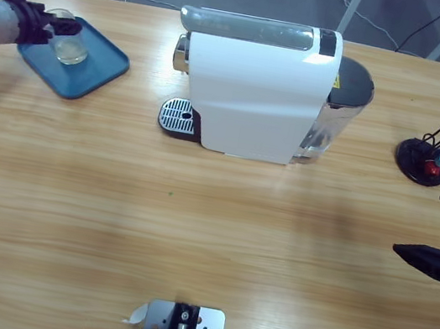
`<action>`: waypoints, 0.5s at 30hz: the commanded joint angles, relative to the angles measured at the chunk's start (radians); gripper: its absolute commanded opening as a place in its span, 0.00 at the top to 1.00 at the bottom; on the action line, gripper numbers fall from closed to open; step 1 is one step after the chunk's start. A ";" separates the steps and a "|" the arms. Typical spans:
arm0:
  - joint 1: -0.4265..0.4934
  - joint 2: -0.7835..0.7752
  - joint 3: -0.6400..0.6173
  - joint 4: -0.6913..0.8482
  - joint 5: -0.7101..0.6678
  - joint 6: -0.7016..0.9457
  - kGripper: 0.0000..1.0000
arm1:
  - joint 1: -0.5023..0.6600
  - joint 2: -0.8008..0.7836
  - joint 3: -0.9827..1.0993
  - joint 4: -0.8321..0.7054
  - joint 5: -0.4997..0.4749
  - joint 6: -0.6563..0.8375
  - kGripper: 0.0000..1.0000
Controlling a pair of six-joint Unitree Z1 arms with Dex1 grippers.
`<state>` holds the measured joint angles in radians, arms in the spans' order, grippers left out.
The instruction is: Pour coffee
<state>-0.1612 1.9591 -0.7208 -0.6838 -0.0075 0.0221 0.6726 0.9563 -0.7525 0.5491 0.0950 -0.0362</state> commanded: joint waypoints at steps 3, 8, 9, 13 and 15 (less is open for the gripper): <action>0.003 -0.112 0.086 -0.010 -0.008 -0.008 0.00 | -0.011 0.018 0.002 0.003 -0.012 -0.010 0.00; 0.014 -0.453 0.176 0.032 -0.014 -0.013 0.00 | -0.011 0.014 0.002 0.003 -0.012 -0.010 0.00; -0.004 -0.545 0.177 0.082 -0.014 -0.018 0.00 | -0.011 0.008 0.003 0.003 -0.014 -0.010 0.00; -0.125 -0.868 0.138 0.470 -0.020 -0.092 0.00 | -0.011 -0.025 0.005 0.011 -0.036 -0.001 0.00; -0.189 -0.970 0.138 0.633 -0.031 -0.093 0.00 | -0.011 -0.056 -0.010 0.042 -0.042 0.017 0.00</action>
<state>-0.2030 1.3190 -0.5944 -0.4577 -0.0106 -0.0298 0.6703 0.9551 -0.7530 0.5489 0.0852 -0.0362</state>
